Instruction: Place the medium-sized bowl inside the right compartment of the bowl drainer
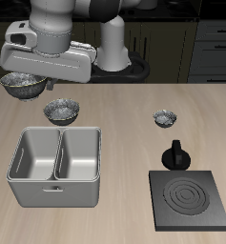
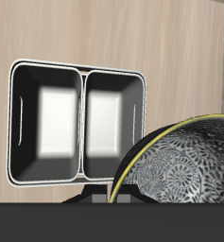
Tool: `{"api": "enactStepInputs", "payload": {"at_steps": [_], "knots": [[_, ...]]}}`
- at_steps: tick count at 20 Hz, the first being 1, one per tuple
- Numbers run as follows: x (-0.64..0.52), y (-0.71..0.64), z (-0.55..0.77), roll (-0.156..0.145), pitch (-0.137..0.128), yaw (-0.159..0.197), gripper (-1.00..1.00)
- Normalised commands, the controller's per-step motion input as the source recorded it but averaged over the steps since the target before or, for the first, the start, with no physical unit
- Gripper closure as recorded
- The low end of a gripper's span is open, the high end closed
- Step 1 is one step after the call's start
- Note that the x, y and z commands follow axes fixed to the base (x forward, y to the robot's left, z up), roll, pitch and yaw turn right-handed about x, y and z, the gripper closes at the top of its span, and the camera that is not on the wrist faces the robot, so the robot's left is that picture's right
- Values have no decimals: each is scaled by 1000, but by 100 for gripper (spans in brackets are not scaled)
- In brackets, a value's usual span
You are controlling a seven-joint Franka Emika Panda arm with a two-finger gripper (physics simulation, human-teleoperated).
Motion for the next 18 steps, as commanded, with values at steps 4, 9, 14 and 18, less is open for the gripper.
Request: {"api": "enactStepInputs", "payload": {"at_steps": [4,9,14,18], "knots": [[148,67,-103,-5,12,-23,100],[101,128,-110,14,14,-14,100],[88,48,-222,19,24,-29,100],[53,170,-292,33,-1,17,100]]}}
